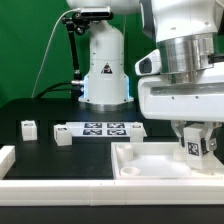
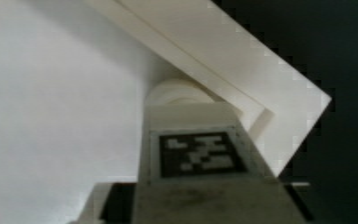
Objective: Assemble one leg
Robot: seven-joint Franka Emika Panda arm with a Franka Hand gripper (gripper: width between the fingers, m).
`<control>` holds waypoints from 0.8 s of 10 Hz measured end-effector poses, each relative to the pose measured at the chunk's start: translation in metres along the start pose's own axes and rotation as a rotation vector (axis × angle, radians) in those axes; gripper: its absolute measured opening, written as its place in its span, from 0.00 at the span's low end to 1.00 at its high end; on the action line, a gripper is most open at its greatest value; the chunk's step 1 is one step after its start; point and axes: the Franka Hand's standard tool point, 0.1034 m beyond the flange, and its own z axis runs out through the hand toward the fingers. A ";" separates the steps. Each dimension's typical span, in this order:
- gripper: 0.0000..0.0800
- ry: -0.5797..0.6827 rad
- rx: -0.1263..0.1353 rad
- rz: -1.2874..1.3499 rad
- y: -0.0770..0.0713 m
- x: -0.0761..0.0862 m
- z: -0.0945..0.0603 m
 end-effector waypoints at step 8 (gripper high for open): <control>0.63 -0.034 0.012 0.412 -0.002 -0.006 0.002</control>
Offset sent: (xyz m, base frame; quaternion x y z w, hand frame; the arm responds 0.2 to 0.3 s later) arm -0.0003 0.0034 -0.0029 -0.0171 -0.0084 0.3395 0.9404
